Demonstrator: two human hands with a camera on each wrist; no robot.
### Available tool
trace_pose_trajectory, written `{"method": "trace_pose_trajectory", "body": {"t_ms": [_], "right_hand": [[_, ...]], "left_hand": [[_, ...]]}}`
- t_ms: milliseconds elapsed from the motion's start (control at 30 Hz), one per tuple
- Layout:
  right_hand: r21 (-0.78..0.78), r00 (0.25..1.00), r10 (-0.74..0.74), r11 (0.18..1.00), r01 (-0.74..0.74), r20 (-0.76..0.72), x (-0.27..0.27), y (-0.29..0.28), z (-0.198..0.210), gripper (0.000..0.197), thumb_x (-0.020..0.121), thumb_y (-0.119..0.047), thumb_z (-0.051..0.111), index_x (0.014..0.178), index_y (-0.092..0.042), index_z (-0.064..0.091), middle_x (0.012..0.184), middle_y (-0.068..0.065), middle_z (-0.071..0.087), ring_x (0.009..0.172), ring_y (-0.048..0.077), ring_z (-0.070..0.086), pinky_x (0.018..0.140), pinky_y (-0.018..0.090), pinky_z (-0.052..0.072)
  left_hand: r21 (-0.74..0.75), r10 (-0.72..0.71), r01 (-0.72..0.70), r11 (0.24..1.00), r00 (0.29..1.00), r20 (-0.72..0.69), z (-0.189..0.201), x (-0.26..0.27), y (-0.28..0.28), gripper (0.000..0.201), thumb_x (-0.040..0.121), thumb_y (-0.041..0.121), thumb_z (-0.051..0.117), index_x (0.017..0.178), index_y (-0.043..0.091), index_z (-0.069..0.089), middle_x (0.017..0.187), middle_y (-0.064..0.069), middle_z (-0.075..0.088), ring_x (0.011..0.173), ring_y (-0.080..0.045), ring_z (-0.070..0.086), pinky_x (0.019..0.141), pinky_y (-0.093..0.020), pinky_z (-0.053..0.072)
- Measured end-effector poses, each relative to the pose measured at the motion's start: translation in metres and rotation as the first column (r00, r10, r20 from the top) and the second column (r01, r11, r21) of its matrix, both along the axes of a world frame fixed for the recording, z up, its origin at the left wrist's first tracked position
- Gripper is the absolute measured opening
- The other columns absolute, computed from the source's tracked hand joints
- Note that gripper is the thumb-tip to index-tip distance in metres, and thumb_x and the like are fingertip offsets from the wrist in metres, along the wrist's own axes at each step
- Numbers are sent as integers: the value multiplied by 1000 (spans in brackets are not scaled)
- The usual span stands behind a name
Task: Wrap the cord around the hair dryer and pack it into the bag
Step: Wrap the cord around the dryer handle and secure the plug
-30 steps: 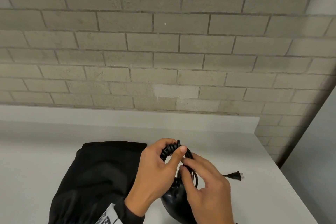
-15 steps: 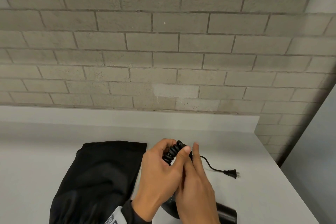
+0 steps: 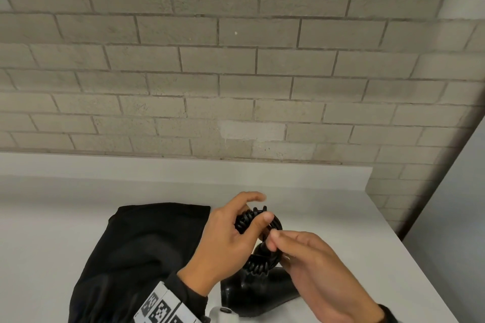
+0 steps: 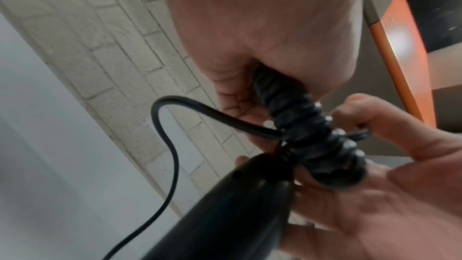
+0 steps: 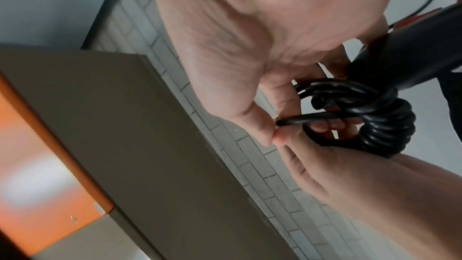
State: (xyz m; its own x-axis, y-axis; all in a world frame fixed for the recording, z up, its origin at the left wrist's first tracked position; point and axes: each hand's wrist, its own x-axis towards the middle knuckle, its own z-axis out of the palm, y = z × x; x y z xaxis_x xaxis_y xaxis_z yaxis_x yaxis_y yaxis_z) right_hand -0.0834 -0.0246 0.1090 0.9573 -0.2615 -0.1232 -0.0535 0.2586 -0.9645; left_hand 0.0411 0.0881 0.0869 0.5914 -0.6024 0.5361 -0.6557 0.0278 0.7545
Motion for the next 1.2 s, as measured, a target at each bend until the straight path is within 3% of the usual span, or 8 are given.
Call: {"method": "trace_pose_trajectory", "body": {"t_ms": [300,567,767,867,1000,1067,1133,1200], "right_hand": [[-476,961,-275,844,247,11,-11,15,-12,15,78,-24,78,86,-36,73,95,-14,65,89,3,58,83,26,53],[-216,995,-87,972,95,49,-17,-1,0,25,78,-34,79,83,-10,76,75,11,73,72,17,68,74,18,51],[110,987,156,981,-159,31,-32,-20,-1,35,70,-32,83,77,-4,64,43,0,32,36,13,34,55,30,40],[20,973,228,974,-228,-41,-35,-24,-9,30,67,-21,79,74,-3,56,51,8,49,42,14,44,49,20,34],[238,990,129,965,-113,-56,-39,-20,-23,38,46,4,86,63,4,52,58,32,55,67,43,68,60,38,52],[297,989,146,944,-145,19,-44,-31,-36,59,42,-1,97,84,11,57,67,34,57,73,42,70,68,41,58],[278,984,95,951,-134,149,-52,-28,-32,54,83,-16,77,115,15,49,79,19,65,81,30,70,80,29,56],[248,997,47,967,-60,59,-64,-37,-32,79,67,-35,89,113,18,53,63,12,58,49,16,57,51,16,47]], "left_hand": [[-3,10,-9,1000,998,62,9,10,1,14,90,40,64,87,26,64,61,-3,60,48,-18,49,49,-26,41],[79,4,-13,997,993,120,17,25,6,21,88,44,66,82,24,64,56,-3,58,47,-18,50,48,-16,38],[111,35,-48,993,993,115,22,39,13,19,86,46,66,80,28,65,57,-2,59,48,-15,49,48,-17,39],[113,47,-59,992,993,110,22,44,16,19,86,47,66,80,28,66,58,0,60,48,-14,50,49,-21,41],[117,42,-53,992,995,93,19,48,17,23,86,52,63,82,30,66,62,-5,63,51,-23,56,54,-38,49],[113,60,-69,991,994,87,18,50,17,24,86,53,62,82,30,66,62,-5,63,53,-24,55,55,-39,48],[110,64,-72,991,995,79,17,52,18,23,86,52,63,83,30,67,63,-4,64,55,-24,57,57,-38,48],[111,41,-49,993,997,71,17,50,18,19,86,49,66,84,30,68,64,-2,65,57,-22,60,58,-33,51]]}}
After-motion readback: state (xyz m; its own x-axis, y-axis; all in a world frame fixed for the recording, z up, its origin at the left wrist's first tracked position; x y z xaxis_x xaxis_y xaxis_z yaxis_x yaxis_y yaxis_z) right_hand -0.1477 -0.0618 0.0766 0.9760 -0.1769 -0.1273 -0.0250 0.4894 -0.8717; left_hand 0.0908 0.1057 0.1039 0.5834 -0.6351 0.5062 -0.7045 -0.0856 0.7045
